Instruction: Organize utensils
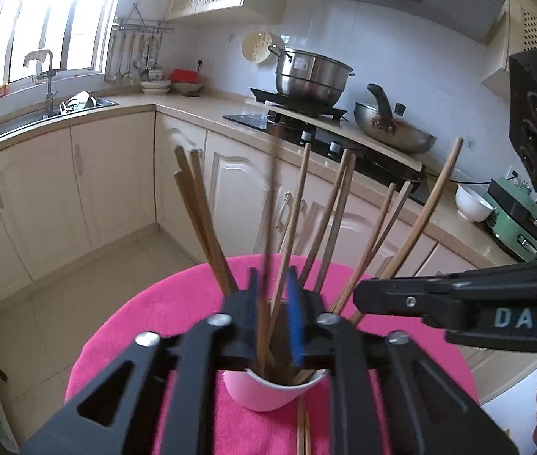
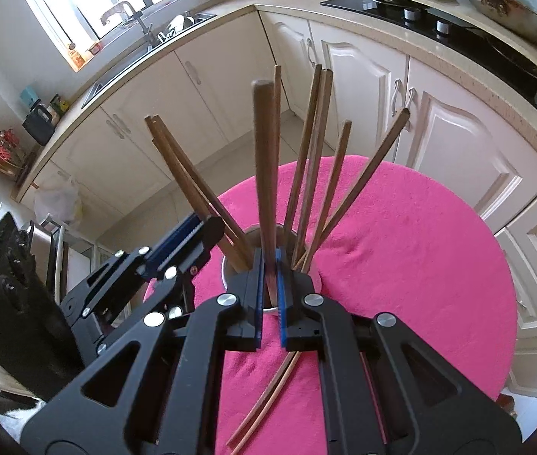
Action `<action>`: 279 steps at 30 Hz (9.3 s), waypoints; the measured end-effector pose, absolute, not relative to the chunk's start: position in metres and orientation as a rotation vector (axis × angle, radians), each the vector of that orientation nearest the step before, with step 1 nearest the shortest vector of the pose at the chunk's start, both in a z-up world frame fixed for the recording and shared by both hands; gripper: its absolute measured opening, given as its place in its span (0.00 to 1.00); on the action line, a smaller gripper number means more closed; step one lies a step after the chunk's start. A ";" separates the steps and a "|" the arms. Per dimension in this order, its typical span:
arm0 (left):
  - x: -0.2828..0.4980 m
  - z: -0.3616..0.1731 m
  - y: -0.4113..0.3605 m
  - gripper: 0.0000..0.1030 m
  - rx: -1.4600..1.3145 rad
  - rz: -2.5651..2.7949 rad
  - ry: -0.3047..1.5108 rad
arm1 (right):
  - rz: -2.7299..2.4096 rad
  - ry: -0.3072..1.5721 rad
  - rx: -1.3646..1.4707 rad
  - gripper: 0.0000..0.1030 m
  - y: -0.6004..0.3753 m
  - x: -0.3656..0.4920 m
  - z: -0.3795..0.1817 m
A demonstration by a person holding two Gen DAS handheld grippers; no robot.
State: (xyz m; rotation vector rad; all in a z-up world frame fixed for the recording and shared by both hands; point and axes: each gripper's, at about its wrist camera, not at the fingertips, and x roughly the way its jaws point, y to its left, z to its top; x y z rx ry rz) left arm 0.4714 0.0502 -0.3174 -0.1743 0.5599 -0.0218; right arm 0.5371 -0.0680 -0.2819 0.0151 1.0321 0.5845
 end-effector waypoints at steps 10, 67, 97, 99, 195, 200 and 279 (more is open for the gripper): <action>0.453 -0.309 0.060 0.27 -0.160 0.007 0.595 | 0.558 1.024 -0.007 0.06 -0.057 0.529 -0.295; 0.436 -0.464 0.002 0.45 0.029 -0.196 1.337 | 0.244 1.249 0.222 0.53 -0.162 0.426 -0.413; 0.408 -0.474 0.038 0.08 -0.132 -0.142 1.426 | 0.376 1.391 0.166 0.33 -0.100 0.449 -0.436; 0.411 -0.475 0.039 0.08 -0.151 -0.137 1.428 | 0.380 1.406 0.161 0.33 -0.093 0.452 -0.439; 0.473 -0.241 0.055 0.06 -0.290 -0.157 0.448 | 0.559 0.923 0.094 0.06 -0.111 0.503 -0.214; 0.486 -0.239 0.055 0.06 -0.269 -0.104 0.366 | 0.586 0.903 0.084 0.06 -0.103 0.517 -0.207; 0.354 -0.215 0.063 0.49 -0.105 0.010 0.658 | 0.408 0.736 0.071 0.56 -0.093 0.402 -0.196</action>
